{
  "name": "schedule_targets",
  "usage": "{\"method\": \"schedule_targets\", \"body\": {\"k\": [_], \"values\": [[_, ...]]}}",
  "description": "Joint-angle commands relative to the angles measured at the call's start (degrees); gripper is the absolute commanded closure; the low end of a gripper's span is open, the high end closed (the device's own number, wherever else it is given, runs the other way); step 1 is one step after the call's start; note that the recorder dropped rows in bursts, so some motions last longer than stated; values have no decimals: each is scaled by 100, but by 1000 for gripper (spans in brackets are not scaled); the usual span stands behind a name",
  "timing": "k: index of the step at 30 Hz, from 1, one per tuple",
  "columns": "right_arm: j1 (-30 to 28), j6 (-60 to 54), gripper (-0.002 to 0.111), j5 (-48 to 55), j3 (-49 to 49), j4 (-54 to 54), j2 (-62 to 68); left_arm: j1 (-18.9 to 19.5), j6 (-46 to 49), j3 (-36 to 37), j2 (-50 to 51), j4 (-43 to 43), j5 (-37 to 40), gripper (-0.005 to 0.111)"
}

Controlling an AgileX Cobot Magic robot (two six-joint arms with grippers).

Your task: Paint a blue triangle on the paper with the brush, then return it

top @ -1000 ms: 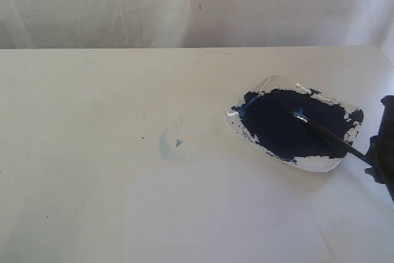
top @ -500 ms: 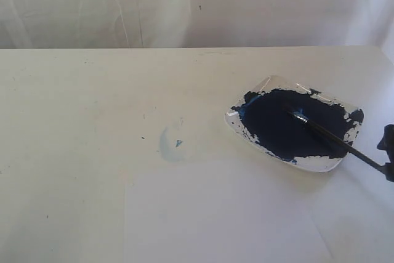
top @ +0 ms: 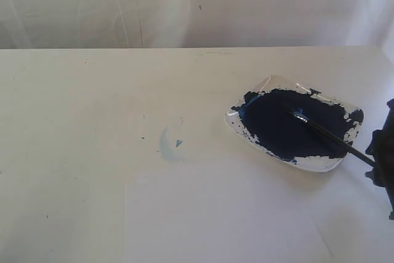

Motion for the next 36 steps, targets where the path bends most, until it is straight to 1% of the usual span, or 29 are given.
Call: {"method": "schedule_targets", "body": {"k": [1, 11, 20, 28, 36], "values": [[-149, 10, 71, -134, 17, 22, 92, 10, 14, 21, -27, -29, -15, 107], [-177, 10, 71, -312, 17, 12, 92, 10, 14, 21, -27, -29, -15, 107], [-177, -83, 79, -297, 17, -93, 79, 10, 14, 21, -27, -29, -15, 107], [-177, 18, 78, -321, 17, -93, 79, 10, 14, 21, -27, -29, -15, 107], [-177, 18, 78, -592, 17, -93, 79, 10, 14, 21, -27, -29, -15, 107]]}}
